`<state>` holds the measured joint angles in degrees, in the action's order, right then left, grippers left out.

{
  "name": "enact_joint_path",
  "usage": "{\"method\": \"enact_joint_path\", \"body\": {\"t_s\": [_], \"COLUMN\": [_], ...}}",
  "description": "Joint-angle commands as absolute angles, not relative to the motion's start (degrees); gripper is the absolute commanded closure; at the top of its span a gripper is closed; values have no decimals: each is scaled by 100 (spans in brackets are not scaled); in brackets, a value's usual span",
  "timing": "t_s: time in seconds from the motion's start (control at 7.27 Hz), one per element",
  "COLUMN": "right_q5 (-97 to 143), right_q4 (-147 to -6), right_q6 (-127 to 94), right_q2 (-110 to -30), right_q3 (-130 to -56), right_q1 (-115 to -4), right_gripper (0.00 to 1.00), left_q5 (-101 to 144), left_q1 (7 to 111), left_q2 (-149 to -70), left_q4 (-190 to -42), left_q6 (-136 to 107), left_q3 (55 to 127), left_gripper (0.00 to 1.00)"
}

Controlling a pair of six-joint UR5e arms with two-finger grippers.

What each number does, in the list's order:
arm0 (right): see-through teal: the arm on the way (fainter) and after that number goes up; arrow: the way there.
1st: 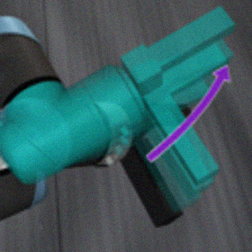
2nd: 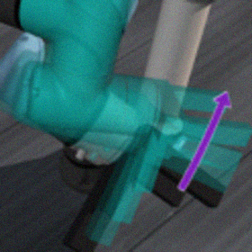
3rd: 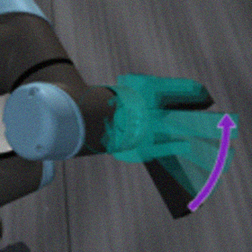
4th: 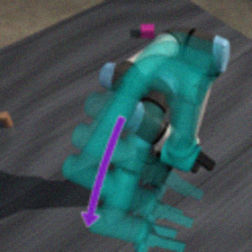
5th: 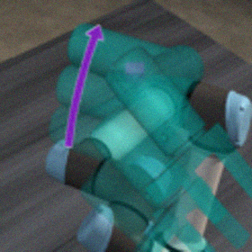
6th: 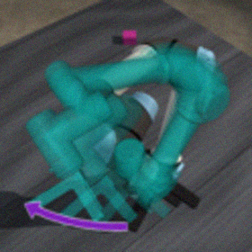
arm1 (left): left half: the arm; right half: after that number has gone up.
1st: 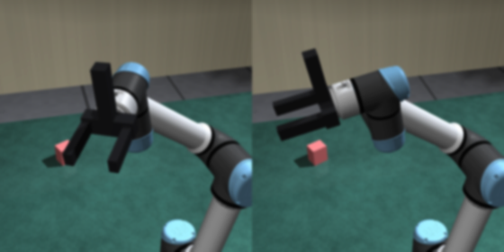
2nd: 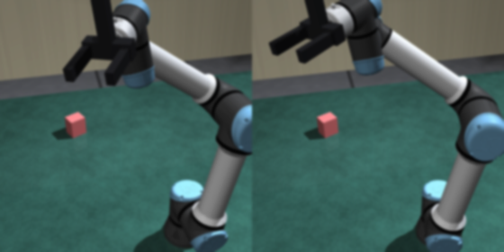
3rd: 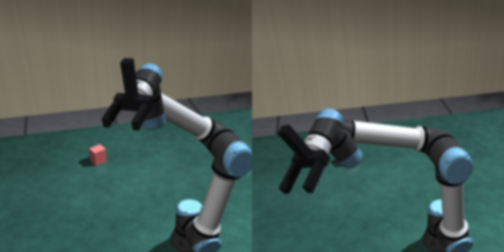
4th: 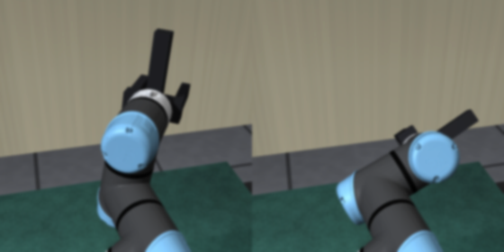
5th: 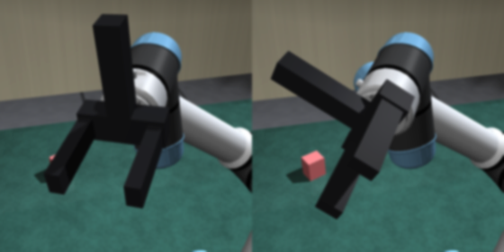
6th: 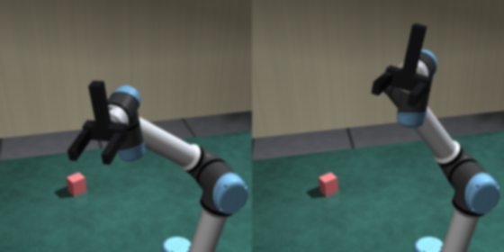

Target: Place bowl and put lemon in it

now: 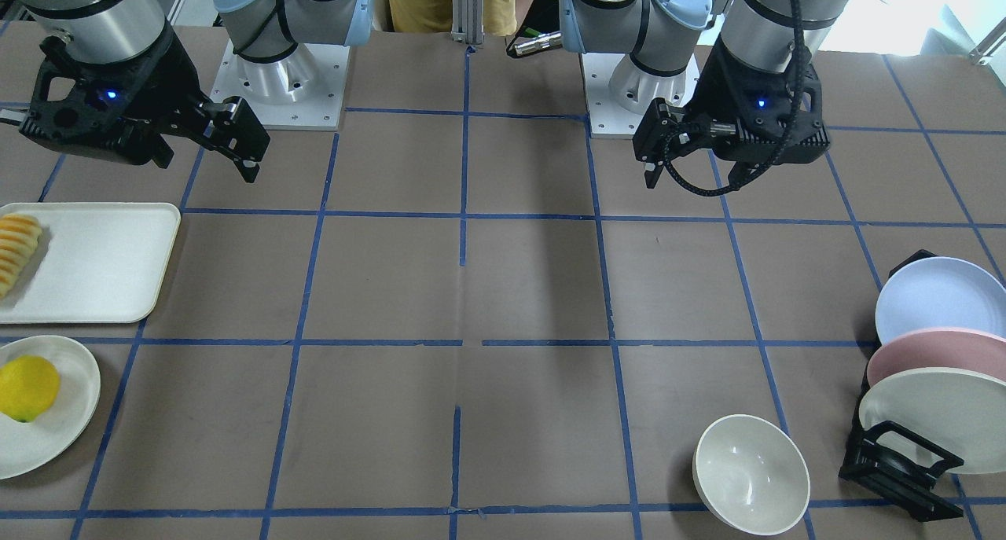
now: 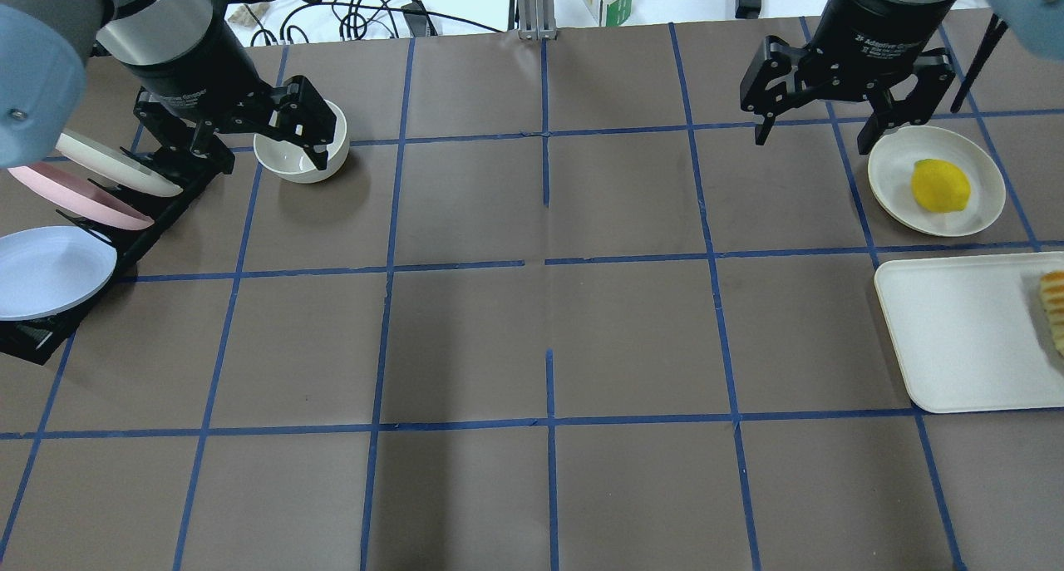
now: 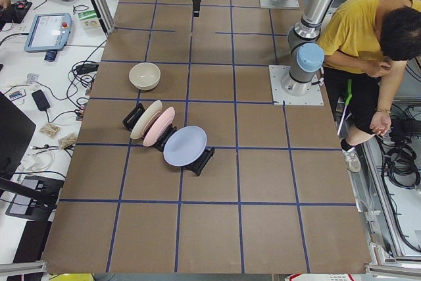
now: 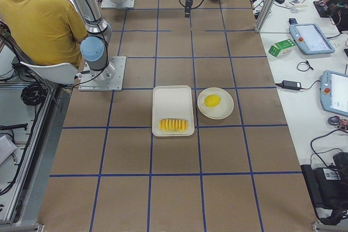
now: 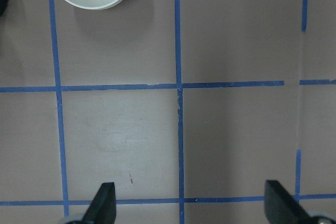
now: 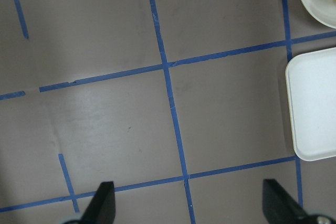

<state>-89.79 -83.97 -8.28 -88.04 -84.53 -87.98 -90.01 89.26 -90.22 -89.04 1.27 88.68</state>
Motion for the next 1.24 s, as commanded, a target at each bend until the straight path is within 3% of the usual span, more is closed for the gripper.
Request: {"method": "enact_joint_path", "body": {"t_s": [0.0, 0.28, 0.69, 1.1], "right_q5": [-8974, -8974, -8990, -8974], "right_q4": [-8402, -8411, -8481, -9223], "right_q6": [-844, -844, -782, -242], "right_q2": [-8902, -8903, -8677, -8019], "right_q3": [-8473, -8473, -8507, -8534], "right_q1": [-8789, -8807, -8807, -7783], "right_gripper": [0, 0, 0, 0], "left_q5": [-9009, -9044, -8483, -8508], "left_q1": [8930, 8686, 7623, 7330], "left_q2": [-9009, -9358, -10603, -12036], "left_q4": [-8903, -8625, -7372, -6312], "left_q6": [132, 733, 1080, 1625], "left_q3": [8877, 8772, 8728, 8352], "left_gripper": [0, 0, 0, 0]}}
